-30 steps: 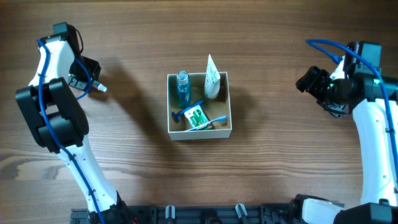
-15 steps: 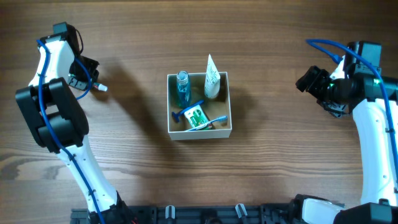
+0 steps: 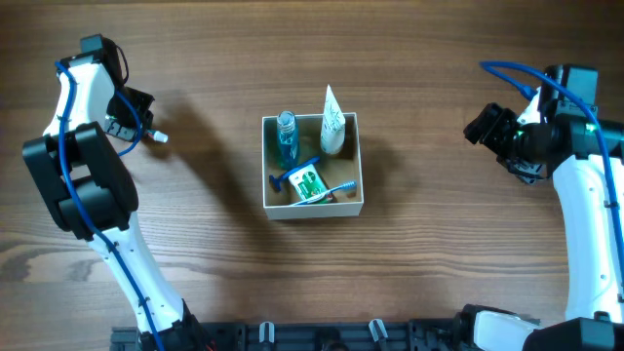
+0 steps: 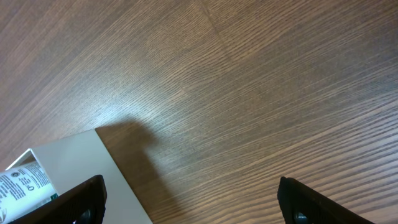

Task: Pack container
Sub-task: 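Close the left gripper on the toothpaste tube and lift it, then carry the toothpaste over the box, lower it in and release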

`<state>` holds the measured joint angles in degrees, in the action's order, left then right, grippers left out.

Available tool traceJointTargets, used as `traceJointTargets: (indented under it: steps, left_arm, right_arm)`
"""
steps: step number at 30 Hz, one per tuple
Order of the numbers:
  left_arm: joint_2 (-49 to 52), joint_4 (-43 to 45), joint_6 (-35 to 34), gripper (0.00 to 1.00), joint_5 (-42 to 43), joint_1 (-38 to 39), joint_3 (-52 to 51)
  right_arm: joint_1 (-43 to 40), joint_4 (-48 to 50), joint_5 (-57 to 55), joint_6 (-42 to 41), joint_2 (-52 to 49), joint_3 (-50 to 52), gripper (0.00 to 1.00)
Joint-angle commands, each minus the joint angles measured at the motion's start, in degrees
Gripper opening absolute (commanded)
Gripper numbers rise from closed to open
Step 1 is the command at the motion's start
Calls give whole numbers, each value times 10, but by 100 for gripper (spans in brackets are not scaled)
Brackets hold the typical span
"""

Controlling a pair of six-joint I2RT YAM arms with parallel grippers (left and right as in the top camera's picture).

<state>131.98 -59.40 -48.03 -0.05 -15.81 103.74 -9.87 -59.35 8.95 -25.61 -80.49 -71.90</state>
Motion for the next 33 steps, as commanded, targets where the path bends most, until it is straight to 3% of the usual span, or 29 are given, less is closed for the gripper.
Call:
traceJointTargets:
  steps: [1,5,16,22,26,33]
  left_arm:
    - [-34,-3,29,4,26,3,-6]
    - [-96,-12,71,4,47,16,-6]
    - [-304,-112,318,4,37,120,-6]
    - [-397,-148,482,4,37,224,-6]
    - [-442,-198,616,4,37,335,-6]
    - [-448,-245,727,4,38,459,-7]
  right_arm:
    - [-2,3,-4,2,7,3,89]
    - [-2,4,-3,2,7,3,89]
    - [-20,24,-1,1,7,3,89]
    - [-43,22,3,27,7,3,89]
    - [-42,17,3,41,7,3,89]
    - [-42,16,3,47,7,3,89]
